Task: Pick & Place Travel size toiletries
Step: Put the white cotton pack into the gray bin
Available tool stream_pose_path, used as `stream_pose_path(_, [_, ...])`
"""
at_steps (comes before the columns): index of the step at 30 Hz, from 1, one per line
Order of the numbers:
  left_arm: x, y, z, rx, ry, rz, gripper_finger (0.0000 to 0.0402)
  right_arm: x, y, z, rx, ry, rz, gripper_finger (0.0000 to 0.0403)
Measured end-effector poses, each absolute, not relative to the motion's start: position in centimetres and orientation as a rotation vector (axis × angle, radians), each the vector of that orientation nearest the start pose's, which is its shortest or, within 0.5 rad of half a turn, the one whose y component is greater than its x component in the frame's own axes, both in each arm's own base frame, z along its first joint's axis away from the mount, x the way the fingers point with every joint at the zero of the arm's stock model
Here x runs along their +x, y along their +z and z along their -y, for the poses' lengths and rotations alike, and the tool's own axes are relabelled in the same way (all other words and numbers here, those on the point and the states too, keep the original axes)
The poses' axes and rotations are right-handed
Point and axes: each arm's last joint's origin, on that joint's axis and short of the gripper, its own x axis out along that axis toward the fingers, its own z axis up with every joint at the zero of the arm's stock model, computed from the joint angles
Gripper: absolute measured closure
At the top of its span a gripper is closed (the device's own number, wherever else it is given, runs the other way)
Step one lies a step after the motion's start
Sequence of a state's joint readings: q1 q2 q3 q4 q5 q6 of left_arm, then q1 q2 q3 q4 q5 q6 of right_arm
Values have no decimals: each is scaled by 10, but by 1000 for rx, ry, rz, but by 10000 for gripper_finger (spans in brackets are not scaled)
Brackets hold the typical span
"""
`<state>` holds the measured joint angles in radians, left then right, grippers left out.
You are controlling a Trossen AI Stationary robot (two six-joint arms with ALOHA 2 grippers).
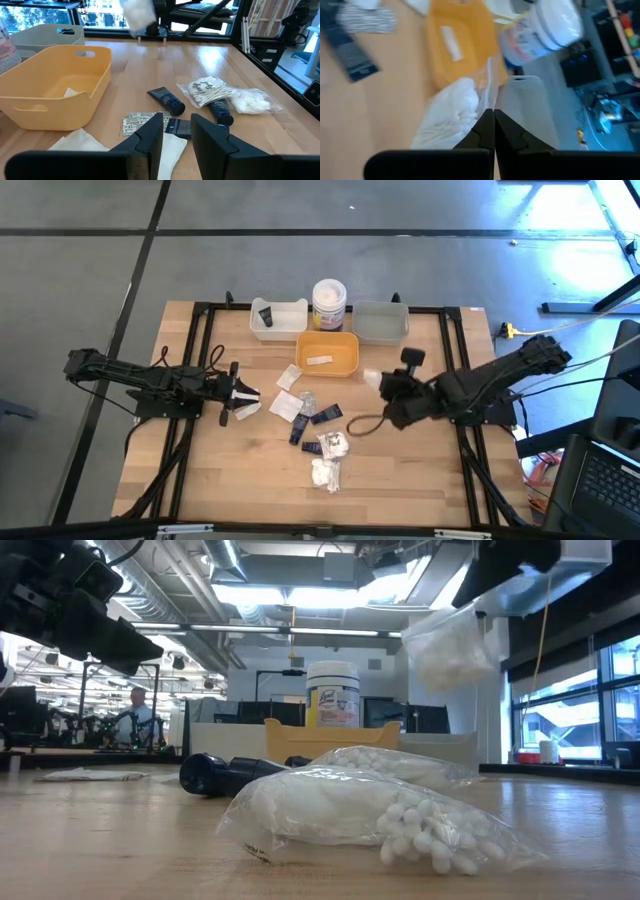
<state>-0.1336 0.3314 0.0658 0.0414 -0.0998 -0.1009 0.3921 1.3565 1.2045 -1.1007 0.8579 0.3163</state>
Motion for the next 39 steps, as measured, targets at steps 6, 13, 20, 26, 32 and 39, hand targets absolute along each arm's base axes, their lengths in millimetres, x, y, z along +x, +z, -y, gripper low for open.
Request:
stream_pose_path(6, [116, 161, 13, -74, -22, -225, 307, 230, 313, -35, -419, -654, -949, 403])
stream_pose_path(13, [116, 161, 13, -74, -22, -225, 303, 232, 315, 4, -390, -766, -1004, 403])
stream_pose_path(20, [116, 161, 13, -74, -22, -225, 304, 235, 318, 41, -370, -860, -1026, 403])
stream_pose_path(26, [116, 161, 13, -74, -22, -225, 306, 236, 321, 70, -313, -887, -1009, 403])
stream_pose_path(32, [116, 161, 13, -74, -22, -224, 306, 232, 323, 96, -240, -925, -988, 403])
stream_pose_path(39, [116, 161, 13, -74, -23, -225, 306, 231, 319, 115, -174, -949, -958, 403])
